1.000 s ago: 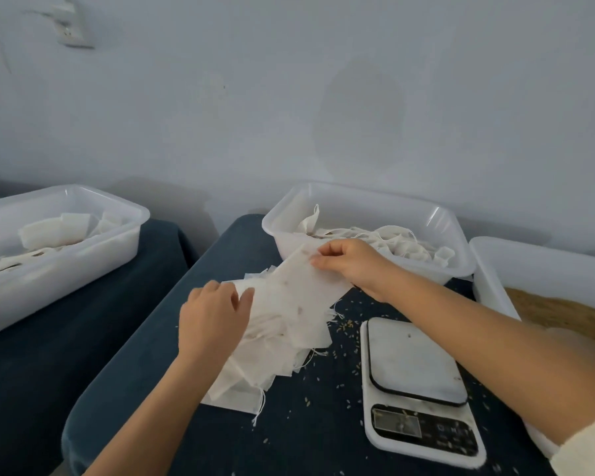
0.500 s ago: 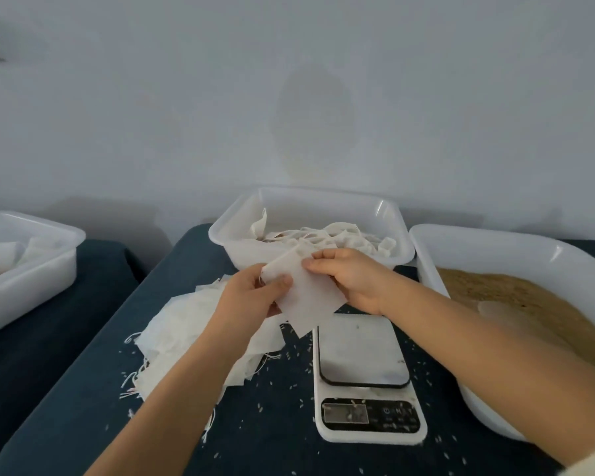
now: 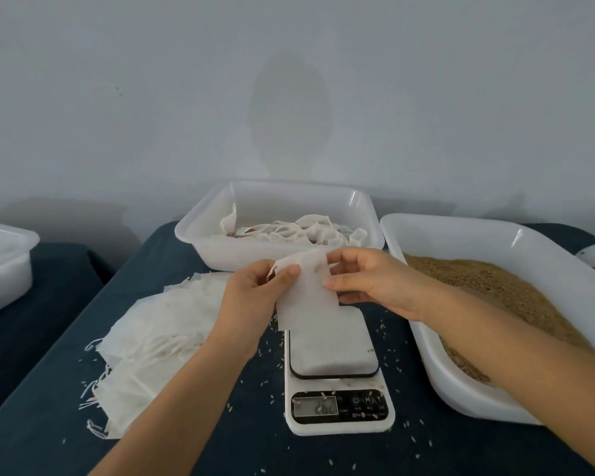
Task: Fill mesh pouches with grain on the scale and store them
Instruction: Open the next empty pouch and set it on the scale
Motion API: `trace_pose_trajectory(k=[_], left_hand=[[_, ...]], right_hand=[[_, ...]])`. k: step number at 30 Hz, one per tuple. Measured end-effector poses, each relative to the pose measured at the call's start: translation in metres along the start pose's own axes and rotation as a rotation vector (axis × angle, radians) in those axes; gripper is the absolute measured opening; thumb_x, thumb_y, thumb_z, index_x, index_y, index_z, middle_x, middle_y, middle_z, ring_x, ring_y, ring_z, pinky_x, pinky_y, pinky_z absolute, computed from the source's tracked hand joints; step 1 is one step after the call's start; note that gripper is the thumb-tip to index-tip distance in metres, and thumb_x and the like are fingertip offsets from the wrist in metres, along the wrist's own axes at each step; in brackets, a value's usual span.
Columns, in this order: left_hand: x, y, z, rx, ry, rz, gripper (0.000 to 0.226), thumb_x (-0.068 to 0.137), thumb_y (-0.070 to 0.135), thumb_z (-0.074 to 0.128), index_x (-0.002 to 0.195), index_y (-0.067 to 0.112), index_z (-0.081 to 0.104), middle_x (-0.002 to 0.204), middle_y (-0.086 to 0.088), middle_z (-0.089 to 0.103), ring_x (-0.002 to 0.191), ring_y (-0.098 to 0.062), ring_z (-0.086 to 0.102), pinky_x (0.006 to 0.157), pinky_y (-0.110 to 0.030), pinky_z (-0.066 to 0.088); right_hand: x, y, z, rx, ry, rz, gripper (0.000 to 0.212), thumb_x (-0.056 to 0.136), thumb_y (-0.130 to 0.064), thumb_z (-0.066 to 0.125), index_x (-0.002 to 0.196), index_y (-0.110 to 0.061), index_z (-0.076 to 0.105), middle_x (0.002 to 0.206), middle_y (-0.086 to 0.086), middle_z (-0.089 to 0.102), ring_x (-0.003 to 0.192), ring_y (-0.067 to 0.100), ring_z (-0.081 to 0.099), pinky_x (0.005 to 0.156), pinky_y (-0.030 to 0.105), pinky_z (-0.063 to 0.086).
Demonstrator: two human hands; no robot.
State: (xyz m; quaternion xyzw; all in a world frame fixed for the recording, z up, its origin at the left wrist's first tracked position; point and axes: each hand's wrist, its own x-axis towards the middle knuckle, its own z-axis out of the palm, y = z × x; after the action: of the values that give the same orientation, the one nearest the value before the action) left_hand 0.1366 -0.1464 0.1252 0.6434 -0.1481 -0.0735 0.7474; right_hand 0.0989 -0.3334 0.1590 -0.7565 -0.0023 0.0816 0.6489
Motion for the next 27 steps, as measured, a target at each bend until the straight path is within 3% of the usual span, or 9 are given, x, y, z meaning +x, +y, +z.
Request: trace_pose_trajectory(k=[2,6,9,13,18,21,23,25,27], left_hand=[[-0.001,-0.001,0.003,0.047,0.0,0.014,0.015,0.081,0.026,0.07,0.079,0.011,0.07,0.08,-0.017,0.066,0.073,-0.019,0.06,0.074,-0.04,0.054],[-0.003,-0.003,0.01,0.088,-0.053,0.05,0.019,0.08,0.023,0.07,0.061,0.026,0.067,0.059,0.007,0.061,0.054,-0.005,0.054,0.05,-0.016,0.044],[-0.003,-0.008,0.012,0.123,-0.059,0.071,0.02,0.078,0.024,0.072,0.06,0.023,0.064,0.055,0.009,0.054,0.05,-0.003,0.046,0.048,-0.013,0.038],[-0.003,-0.013,0.012,0.211,-0.046,0.099,0.024,0.076,0.025,0.076,0.067,0.008,0.061,0.052,0.012,0.043,0.05,-0.001,0.036,0.047,-0.009,0.03],[-0.005,-0.018,0.008,0.271,-0.038,0.131,0.035,0.074,0.021,0.077,0.058,0.016,0.046,0.044,0.016,0.034,0.041,-0.002,0.028,0.041,-0.008,0.024],[-0.008,-0.022,0.007,0.269,-0.062,0.114,0.034,0.073,0.023,0.078,0.058,0.018,0.048,0.048,0.011,0.039,0.042,-0.002,0.03,0.041,-0.01,0.026],[-0.01,-0.023,0.007,0.25,-0.082,0.114,0.032,0.072,0.021,0.079,0.058,0.019,0.05,0.058,0.004,0.054,0.048,-0.003,0.042,0.045,-0.01,0.034],[-0.012,-0.025,0.007,0.194,-0.136,0.132,0.031,0.072,0.015,0.078,0.059,0.018,0.05,0.078,0.006,0.069,0.063,-0.002,0.059,0.057,-0.011,0.044],[-0.014,-0.028,0.007,0.171,-0.187,0.162,0.032,0.073,0.01,0.077,0.062,0.014,0.047,0.092,0.006,0.071,0.079,-0.005,0.065,0.066,-0.012,0.048]], right_hand=[[-0.005,0.0,-0.002,-0.07,0.041,-0.069,0.03,0.082,-0.012,0.071,0.106,-0.028,0.064,0.089,-0.008,0.07,0.088,0.008,0.068,0.08,0.025,0.057],[-0.014,-0.002,0.0,-0.379,0.141,-0.339,0.048,0.08,-0.015,0.074,0.114,-0.045,0.056,0.112,-0.007,0.057,0.097,0.007,0.061,0.086,0.022,0.052],[-0.017,-0.003,0.002,-0.653,0.147,-0.519,0.036,0.082,-0.017,0.073,0.107,-0.041,0.062,0.114,-0.014,0.053,0.102,-0.009,0.051,0.085,0.013,0.046],[-0.014,-0.007,0.002,-0.937,0.1,-0.545,0.017,0.083,-0.021,0.072,0.099,-0.024,0.07,0.115,-0.009,0.051,0.104,-0.005,0.043,0.086,0.002,0.031],[-0.014,-0.02,-0.003,-1.229,0.042,-0.601,0.01,0.082,-0.03,0.072,0.079,-0.021,0.068,0.098,-0.014,0.046,0.087,-0.004,0.035,0.074,0.013,0.035],[-0.016,-0.024,-0.002,-1.294,-0.059,-0.615,0.005,0.084,-0.026,0.069,0.082,-0.021,0.069,0.096,-0.014,0.054,0.079,-0.005,0.042,0.067,0.011,0.033],[-0.016,-0.025,0.0,-1.26,-0.145,-0.579,0.003,0.087,-0.021,0.065,0.085,-0.022,0.066,0.096,-0.011,0.06,0.075,-0.012,0.046,0.066,0.007,0.034],[-0.015,-0.025,0.0,-1.245,-0.178,-0.487,0.009,0.088,-0.021,0.062,0.096,-0.025,0.066,0.103,-0.009,0.06,0.076,-0.015,0.046,0.07,0.004,0.034],[-0.016,-0.022,0.001,-1.276,-0.179,-0.45,0.022,0.089,-0.024,0.064,0.11,-0.026,0.067,0.114,-0.012,0.051,0.079,-0.009,0.047,0.071,0.008,0.035]])
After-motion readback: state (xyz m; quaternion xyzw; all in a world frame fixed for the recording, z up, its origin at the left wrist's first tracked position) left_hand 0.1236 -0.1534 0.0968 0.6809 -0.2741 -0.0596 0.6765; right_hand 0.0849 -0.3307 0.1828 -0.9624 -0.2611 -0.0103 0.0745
